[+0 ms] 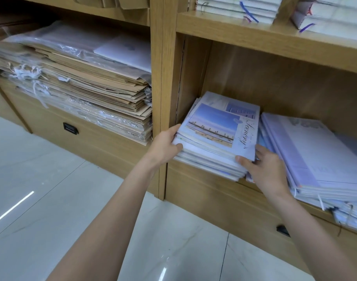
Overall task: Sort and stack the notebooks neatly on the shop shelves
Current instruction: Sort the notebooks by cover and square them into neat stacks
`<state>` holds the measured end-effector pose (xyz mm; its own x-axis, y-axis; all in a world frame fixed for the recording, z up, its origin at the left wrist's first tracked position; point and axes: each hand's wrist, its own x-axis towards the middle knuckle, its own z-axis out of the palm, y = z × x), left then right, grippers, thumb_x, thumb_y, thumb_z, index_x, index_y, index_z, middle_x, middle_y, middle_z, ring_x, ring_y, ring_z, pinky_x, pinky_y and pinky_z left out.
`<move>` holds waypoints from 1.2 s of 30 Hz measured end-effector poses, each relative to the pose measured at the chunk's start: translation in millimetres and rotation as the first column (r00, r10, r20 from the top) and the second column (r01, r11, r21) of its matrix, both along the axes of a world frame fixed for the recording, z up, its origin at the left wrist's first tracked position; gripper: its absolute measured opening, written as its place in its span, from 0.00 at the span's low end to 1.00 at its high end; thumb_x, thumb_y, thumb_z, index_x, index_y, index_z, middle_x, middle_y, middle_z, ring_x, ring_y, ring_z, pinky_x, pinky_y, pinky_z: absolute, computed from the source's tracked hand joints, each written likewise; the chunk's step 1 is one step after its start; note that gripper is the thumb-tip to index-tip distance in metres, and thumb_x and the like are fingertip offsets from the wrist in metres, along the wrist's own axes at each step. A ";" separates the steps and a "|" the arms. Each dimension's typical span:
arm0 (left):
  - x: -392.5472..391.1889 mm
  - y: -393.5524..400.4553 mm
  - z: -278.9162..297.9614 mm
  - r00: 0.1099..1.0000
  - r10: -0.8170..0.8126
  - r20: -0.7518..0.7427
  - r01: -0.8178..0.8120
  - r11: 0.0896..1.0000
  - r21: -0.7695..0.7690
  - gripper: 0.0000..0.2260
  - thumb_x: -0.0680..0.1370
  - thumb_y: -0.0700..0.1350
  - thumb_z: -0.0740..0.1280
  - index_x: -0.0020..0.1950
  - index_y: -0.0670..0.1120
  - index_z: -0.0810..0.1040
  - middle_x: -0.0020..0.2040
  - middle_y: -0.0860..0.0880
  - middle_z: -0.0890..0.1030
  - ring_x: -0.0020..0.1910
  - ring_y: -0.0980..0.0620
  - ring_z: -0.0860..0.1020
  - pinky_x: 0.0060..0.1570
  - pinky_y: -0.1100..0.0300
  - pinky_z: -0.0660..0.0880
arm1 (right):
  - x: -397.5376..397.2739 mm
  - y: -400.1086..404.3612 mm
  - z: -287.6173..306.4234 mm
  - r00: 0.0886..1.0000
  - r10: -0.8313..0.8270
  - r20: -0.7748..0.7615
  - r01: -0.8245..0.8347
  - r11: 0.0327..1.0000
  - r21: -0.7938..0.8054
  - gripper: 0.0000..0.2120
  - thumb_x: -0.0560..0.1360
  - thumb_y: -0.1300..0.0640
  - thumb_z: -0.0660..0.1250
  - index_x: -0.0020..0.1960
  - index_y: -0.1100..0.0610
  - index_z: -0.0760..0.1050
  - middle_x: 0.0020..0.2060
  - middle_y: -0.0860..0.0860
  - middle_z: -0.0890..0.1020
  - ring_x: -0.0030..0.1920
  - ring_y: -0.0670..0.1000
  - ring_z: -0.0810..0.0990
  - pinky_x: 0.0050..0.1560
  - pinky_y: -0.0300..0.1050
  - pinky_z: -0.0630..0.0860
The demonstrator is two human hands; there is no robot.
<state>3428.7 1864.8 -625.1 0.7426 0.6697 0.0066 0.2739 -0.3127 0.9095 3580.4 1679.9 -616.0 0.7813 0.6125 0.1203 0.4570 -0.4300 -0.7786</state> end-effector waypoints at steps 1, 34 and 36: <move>-0.9 -1.0 -3.8 0.999 0.023 0.023 -0.023 0.999 -0.024 0.27 0.76 0.32 0.62 0.73 0.45 0.63 0.65 0.50 0.75 0.64 0.53 0.73 0.67 0.52 0.68 | -0.5 -0.5 -1.0 1.000 0.006 0.023 -0.006 1.000 -0.025 0.12 0.72 0.54 0.72 0.53 0.56 0.75 0.46 0.58 0.83 0.39 0.58 0.80 0.41 0.55 0.78; -9.5 -22.7 -20.5 0.938 0.307 0.158 -0.337 0.915 0.223 0.23 0.75 0.32 0.64 0.69 0.46 0.71 0.55 0.42 0.81 0.56 0.45 0.79 0.59 0.55 0.74 | -13.3 -7.1 -4.7 0.999 0.045 -0.029 -0.044 0.998 0.050 0.34 0.67 0.64 0.74 0.71 0.61 0.65 0.57 0.55 0.80 0.50 0.50 0.79 0.56 0.39 0.71; -8.6 -23.8 -21.9 0.938 0.318 0.139 -0.344 0.901 0.265 0.23 0.76 0.33 0.63 0.70 0.46 0.69 0.56 0.42 0.81 0.56 0.46 0.79 0.59 0.58 0.72 | -14.0 -6.7 -5.0 0.999 0.043 0.005 -0.043 0.999 0.021 0.34 0.67 0.64 0.74 0.70 0.61 0.65 0.56 0.56 0.81 0.51 0.52 0.80 0.55 0.39 0.72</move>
<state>3420.1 1841.0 -647.0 0.4657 0.8371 0.2872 0.3276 -0.4645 0.8227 3566.4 1673.2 -620.9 0.7535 0.6430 0.1372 0.4785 -0.3932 -0.7851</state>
